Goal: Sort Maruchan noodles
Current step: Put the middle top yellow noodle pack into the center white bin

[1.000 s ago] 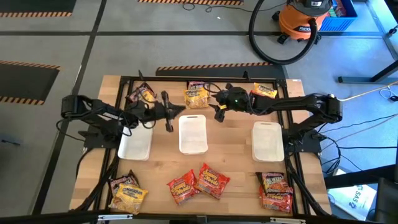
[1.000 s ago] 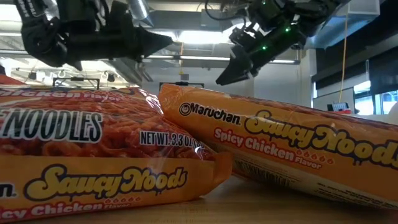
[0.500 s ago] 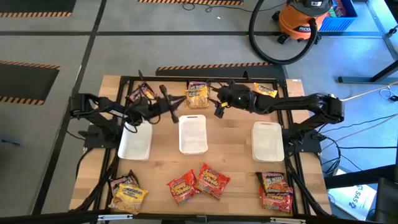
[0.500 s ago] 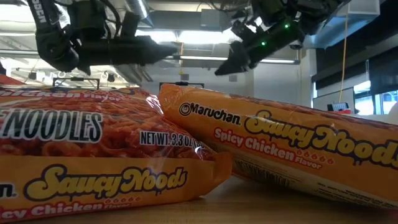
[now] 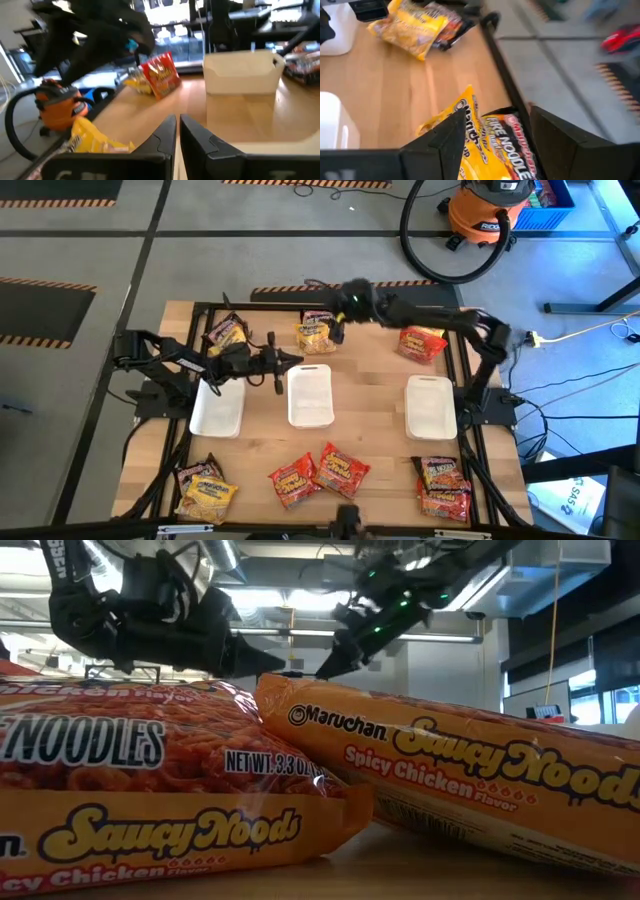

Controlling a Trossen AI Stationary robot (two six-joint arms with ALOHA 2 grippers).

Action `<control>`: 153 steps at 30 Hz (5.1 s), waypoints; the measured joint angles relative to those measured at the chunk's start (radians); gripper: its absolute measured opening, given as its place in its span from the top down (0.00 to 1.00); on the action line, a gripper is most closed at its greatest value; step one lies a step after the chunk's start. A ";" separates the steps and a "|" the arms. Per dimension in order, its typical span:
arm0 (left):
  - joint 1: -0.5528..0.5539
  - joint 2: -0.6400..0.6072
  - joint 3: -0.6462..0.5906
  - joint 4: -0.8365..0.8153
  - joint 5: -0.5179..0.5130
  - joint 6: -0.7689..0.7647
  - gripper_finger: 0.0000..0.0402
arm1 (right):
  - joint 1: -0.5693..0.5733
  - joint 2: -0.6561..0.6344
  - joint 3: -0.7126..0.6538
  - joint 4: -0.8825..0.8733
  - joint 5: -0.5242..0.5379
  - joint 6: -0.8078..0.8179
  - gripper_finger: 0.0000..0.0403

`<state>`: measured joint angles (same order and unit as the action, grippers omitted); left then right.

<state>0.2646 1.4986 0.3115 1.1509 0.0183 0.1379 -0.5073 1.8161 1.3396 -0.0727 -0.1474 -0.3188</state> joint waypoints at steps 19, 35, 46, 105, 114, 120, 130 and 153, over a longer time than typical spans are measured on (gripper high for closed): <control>-0.067 0.000 0.000 -0.133 0.117 -0.190 0.96 | -0.122 0.312 0.353 -0.412 -0.367 -0.001 0.49; -0.100 0.000 0.000 -0.105 0.043 -0.189 0.96 | -0.122 0.378 0.347 -0.409 -0.372 -0.032 0.49; -0.100 0.000 0.000 -0.103 0.043 -0.188 0.96 | -0.120 0.388 0.347 -0.460 -0.401 -0.049 0.64; 0.082 -0.091 0.000 -0.316 -0.090 -0.206 0.64 | -0.115 0.250 0.348 -0.524 -0.293 0.045 0.55; 0.050 -0.091 0.000 -0.314 -0.054 -0.209 0.64 | -0.123 0.346 0.347 -0.491 -0.273 0.106 0.27; 0.049 -0.091 0.000 -0.311 -0.073 -0.193 0.64 | -0.122 0.371 0.348 -0.531 -0.341 0.113 0.26; 0.050 -0.091 0.000 -0.275 -0.092 -0.158 0.64 | -0.121 0.383 0.348 -0.562 -0.435 0.106 0.44; 0.050 -0.090 0.000 -0.305 -0.101 -0.161 0.64 | -0.088 0.440 0.350 -0.546 -0.353 0.054 0.66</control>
<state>0.3145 1.4082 0.3115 0.8459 -0.0827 -0.0235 -0.5949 2.2562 1.6897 -0.6189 -0.5000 -0.2648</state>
